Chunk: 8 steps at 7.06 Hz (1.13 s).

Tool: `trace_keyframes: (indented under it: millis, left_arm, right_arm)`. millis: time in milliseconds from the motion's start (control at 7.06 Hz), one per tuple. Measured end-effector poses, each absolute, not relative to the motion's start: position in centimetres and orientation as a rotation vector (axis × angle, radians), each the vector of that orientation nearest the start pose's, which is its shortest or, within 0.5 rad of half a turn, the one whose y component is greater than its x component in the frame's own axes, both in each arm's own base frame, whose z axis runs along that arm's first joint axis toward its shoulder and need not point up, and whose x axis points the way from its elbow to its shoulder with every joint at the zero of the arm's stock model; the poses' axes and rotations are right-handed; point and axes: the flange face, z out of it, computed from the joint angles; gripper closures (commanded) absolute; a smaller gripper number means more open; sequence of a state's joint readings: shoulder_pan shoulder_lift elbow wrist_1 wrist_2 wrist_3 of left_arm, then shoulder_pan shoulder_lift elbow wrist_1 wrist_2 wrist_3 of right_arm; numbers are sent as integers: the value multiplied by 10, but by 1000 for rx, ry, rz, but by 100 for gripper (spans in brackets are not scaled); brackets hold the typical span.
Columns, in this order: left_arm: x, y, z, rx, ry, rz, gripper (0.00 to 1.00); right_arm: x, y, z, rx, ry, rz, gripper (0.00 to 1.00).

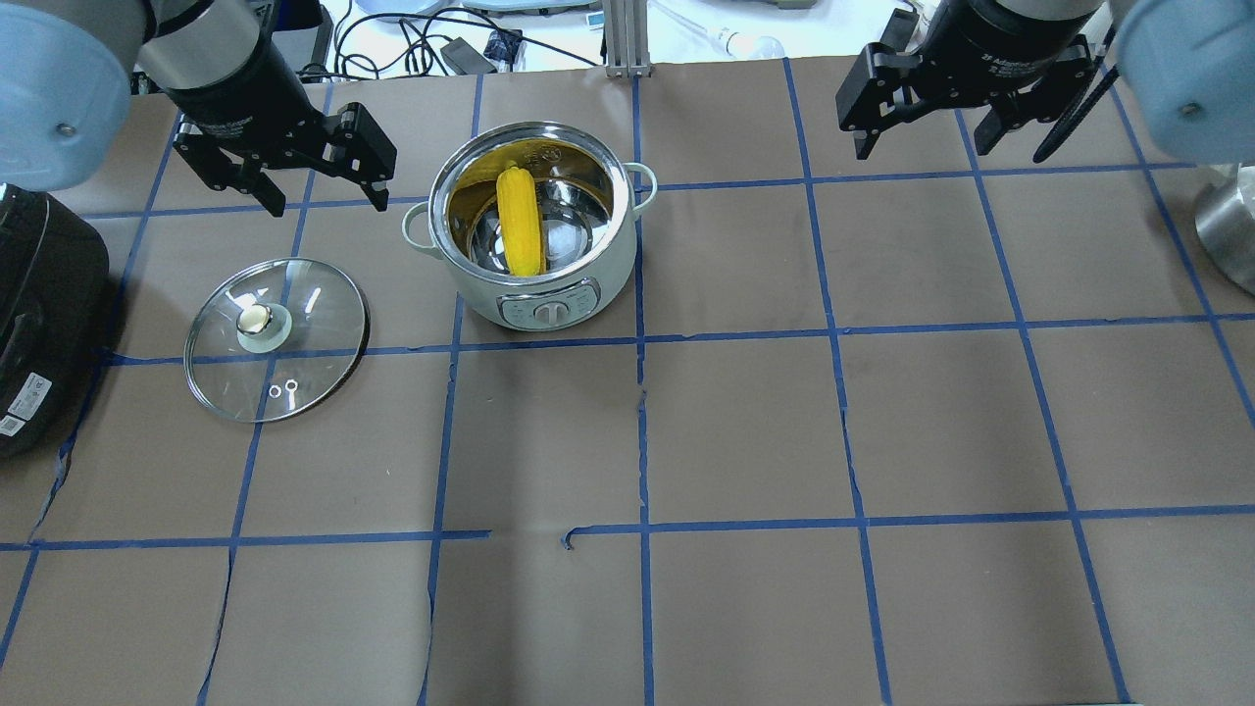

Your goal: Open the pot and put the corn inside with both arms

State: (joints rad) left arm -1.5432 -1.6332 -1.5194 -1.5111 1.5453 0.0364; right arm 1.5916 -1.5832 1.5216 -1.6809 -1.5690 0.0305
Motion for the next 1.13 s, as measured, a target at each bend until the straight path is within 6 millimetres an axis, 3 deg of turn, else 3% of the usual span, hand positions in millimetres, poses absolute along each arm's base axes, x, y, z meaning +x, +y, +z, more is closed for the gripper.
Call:
trace_keyframes:
  millis: [283, 1133]
  left_arm:
    - [-126, -516, 501, 27, 3168, -114, 0]
    - [-122, -515, 501, 14, 3169, -112, 0]
  right_arm:
    - [143, -498, 526, 14, 3129, -256, 0]
    - [142, -498, 523, 17, 3129, -245, 0]
